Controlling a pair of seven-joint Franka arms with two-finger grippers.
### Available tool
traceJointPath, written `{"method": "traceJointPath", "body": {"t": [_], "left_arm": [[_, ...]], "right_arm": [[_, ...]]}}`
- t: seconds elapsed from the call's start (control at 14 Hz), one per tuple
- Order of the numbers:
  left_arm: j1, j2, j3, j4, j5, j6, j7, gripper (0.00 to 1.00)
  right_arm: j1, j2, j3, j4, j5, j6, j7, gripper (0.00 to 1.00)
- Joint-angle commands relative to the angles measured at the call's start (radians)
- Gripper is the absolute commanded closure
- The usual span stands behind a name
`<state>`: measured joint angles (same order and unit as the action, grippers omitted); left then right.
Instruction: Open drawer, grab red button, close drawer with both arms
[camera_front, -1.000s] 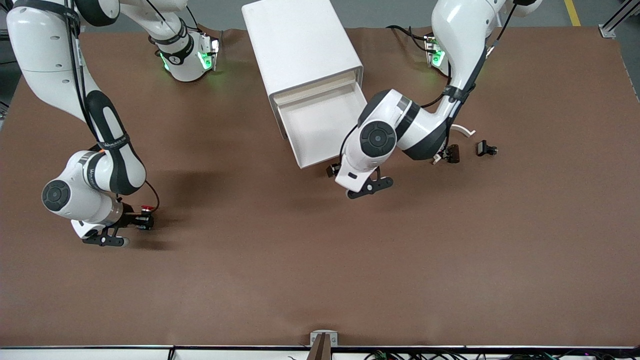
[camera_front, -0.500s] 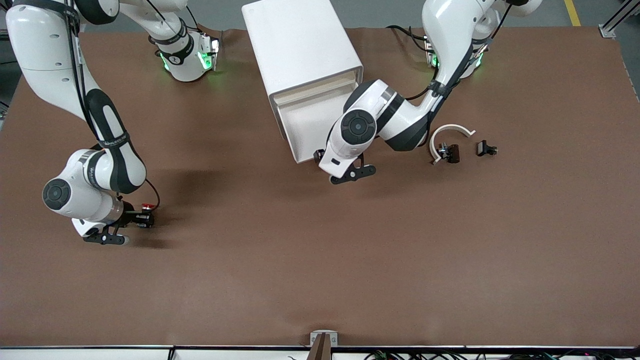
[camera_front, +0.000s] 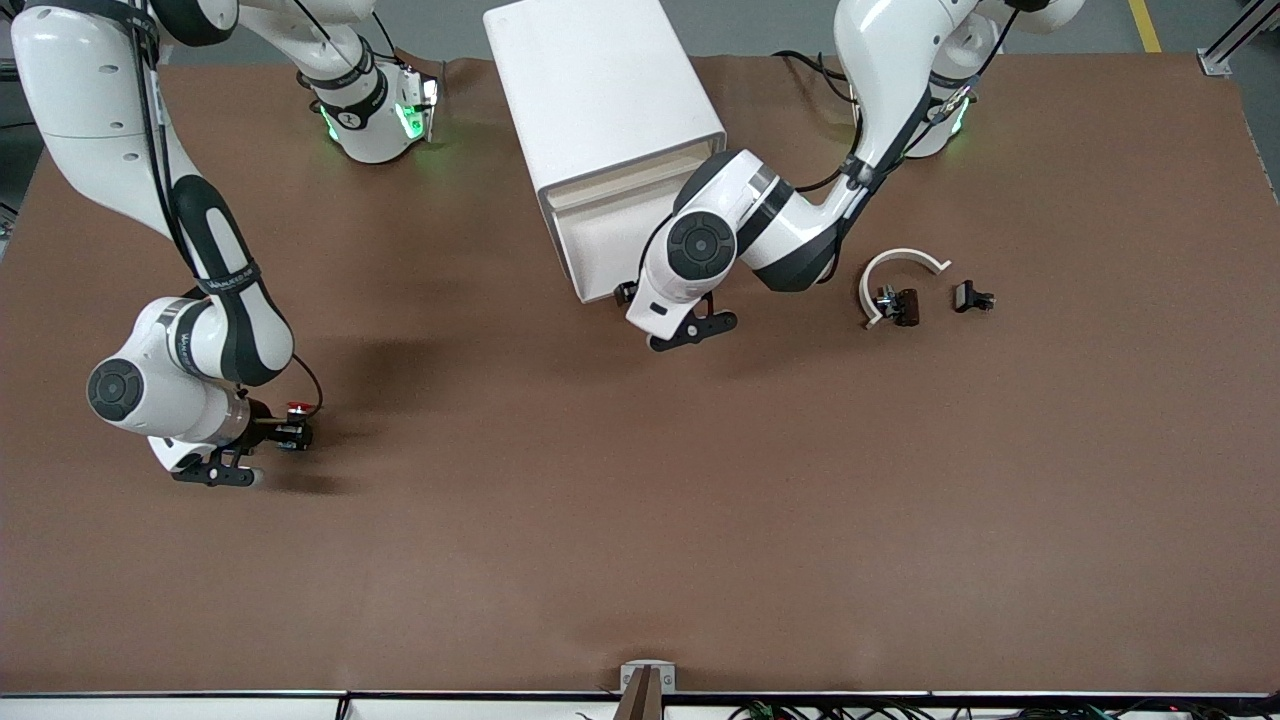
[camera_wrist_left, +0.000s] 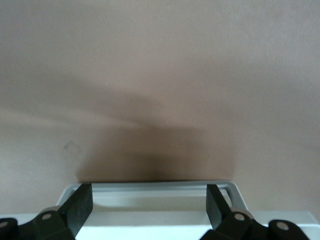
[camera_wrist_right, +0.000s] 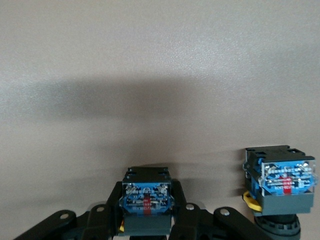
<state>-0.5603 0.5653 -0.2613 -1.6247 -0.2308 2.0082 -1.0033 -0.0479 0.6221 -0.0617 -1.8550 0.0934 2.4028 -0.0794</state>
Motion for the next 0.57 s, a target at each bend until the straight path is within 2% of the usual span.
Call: {"method": "traceJointPath", "body": {"t": [0.0, 0.07, 0.36, 0.5], "left_arm": [[0.005, -0.016, -0.018, -0.014, -0.071, -0.038, -0.014, 0.00], [0.003, -0.016, -0.019, -0.015, -0.090, -0.057, -0.014, 0.00], [0.002, -0.015, -0.030, -0.015, -0.153, -0.080, -0.014, 0.00], [0.003, -0.001, -0.045, -0.015, -0.163, -0.085, -0.032, 0.00]], "right_arm": [[-0.019, -0.032, 0.006, -0.030, -0.011, 0.002, 0.006, 0.65], [-0.026, -0.030, 0.008, -0.026, -0.011, 0.002, 0.007, 0.01], [-0.021, -0.033, 0.006, 0.016, -0.012, -0.017, 0.003, 0.00], [-0.021, -0.035, 0.006, 0.069, -0.015, -0.083, 0.000, 0.00]]}}
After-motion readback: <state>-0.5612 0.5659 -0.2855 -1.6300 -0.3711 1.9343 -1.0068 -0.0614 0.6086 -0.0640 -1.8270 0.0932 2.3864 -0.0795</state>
